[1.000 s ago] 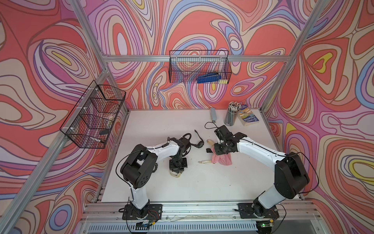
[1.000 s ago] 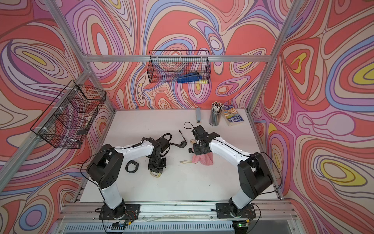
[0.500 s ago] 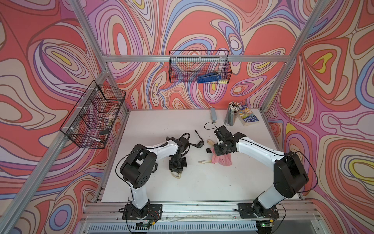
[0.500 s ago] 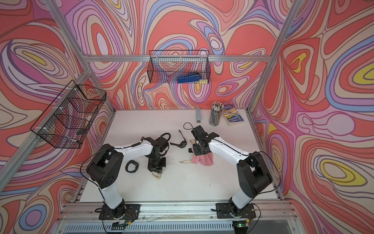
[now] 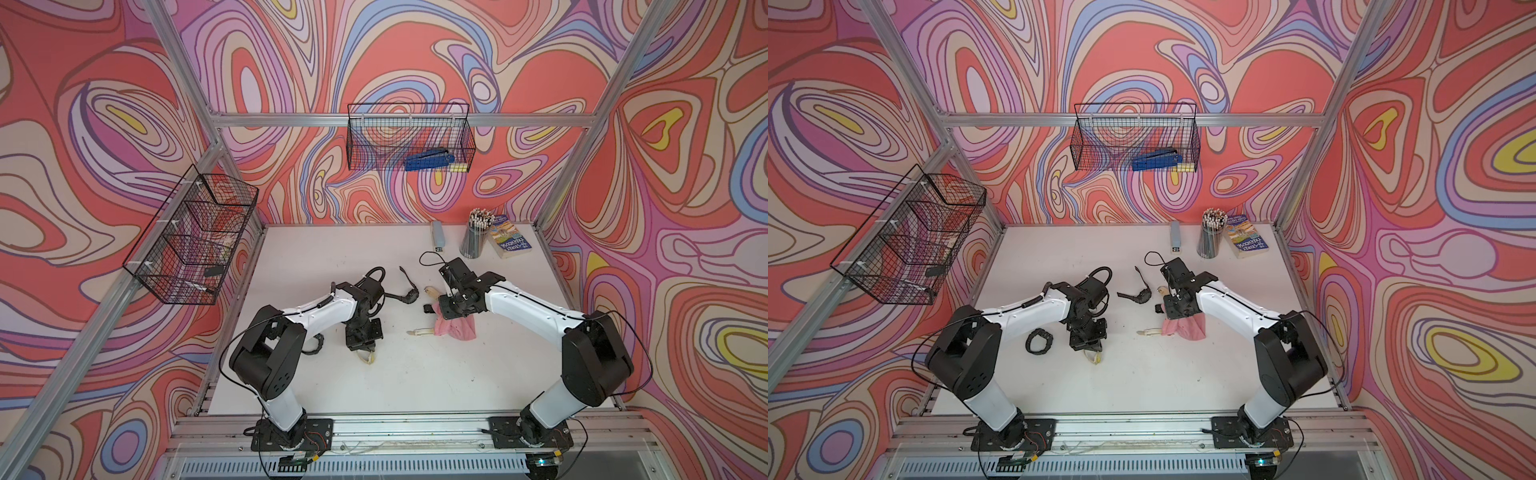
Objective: Wipe the watch dial
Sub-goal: Pick up the watch at the center of the board, then wipe the dirt from the watch dial.
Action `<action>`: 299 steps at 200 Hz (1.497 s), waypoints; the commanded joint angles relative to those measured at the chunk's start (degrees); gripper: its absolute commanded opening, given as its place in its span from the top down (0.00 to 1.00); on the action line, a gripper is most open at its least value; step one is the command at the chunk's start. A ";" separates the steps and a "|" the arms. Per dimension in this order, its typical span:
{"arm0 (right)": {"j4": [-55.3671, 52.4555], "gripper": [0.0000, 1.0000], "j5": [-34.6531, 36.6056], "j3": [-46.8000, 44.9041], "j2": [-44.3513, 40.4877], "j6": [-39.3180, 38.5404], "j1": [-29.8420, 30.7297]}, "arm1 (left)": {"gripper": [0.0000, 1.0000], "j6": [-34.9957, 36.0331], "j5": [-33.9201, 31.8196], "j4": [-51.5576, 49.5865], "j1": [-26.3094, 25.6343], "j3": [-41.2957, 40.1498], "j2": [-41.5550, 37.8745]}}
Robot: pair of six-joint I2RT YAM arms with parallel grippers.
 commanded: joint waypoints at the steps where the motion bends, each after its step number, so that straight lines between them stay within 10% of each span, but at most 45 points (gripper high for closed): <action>1: 1.09 1.00 -0.31 0.82 -0.24 0.30 0.43 | 1.00 -1.75 1.62 2.29 0.73 -1.25 -3.46; 142: 21.97 1.00 -8.21 -5.31 -10.44 -4.92 13.23 | 1.00 -14.45 6.59 50.31 1.96 -9.59 -17.32; 299: 27.11 1.00 -1.99 -0.30 -5.82 0.42 14.05 | 1.00 -12.67 6.54 49.40 1.46 -9.96 -20.51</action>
